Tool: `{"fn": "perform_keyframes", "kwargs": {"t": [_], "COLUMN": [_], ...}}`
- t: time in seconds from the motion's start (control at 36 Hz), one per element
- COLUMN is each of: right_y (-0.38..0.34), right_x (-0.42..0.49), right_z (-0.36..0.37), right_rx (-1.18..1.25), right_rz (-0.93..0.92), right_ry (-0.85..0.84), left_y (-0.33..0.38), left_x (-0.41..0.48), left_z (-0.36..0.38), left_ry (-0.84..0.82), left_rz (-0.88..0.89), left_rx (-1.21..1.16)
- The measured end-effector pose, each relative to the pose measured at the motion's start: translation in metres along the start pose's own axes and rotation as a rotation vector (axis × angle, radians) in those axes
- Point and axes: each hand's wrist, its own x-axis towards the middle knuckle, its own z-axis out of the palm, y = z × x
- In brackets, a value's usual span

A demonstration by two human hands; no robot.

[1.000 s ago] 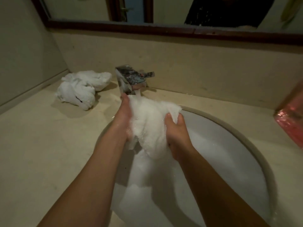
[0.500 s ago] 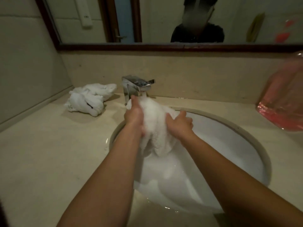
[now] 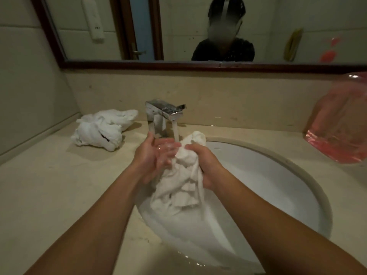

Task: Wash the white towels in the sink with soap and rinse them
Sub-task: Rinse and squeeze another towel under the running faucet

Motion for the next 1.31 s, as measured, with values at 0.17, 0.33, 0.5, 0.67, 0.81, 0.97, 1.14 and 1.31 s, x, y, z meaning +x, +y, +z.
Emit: {"fn": "perform_keyframes", "kwargs": {"t": [0.17, 0.33, 0.5, 0.67, 0.81, 0.97, 1.14, 1.31], "right_y": [-0.011, -0.021, -0.028, -0.023, -0.018, -0.014, -0.01, -0.01], "right_x": [0.0, -0.003, -0.004, 0.002, 0.014, 0.013, 0.012, 0.007], "right_z": [0.001, -0.003, -0.008, -0.009, -0.018, -0.023, -0.02, -0.012], "right_rx": [0.208, 0.377, 0.488, 0.491, 0.349, 0.166, 0.255, 0.324], "right_rz": [-0.091, -0.227, -0.299, -0.301, -0.153, -0.064, -0.042, -0.046], "right_ry": [-0.07, -0.096, -0.106, -0.132, -0.137, -0.07, -0.254, -0.268], "left_y": [-0.001, 0.003, 0.001, -0.003, 0.003, 0.006, 0.001, 0.004], "left_x": [0.026, 0.019, 0.017, -0.003, 0.01, 0.005, 0.018, 0.014], "left_z": [-0.001, 0.001, 0.009, 0.029, 0.015, 0.022, 0.015, 0.016], "left_ry": [0.213, 0.202, 0.122, -0.183, -0.174, 0.004, 0.154, 0.077], "left_rz": [0.206, 0.215, 0.135, -0.218, -0.264, -0.087, 0.05, 0.028], "left_rx": [0.322, 0.503, 0.36, 0.062, -0.105, 0.006, -0.006, -0.008]}}
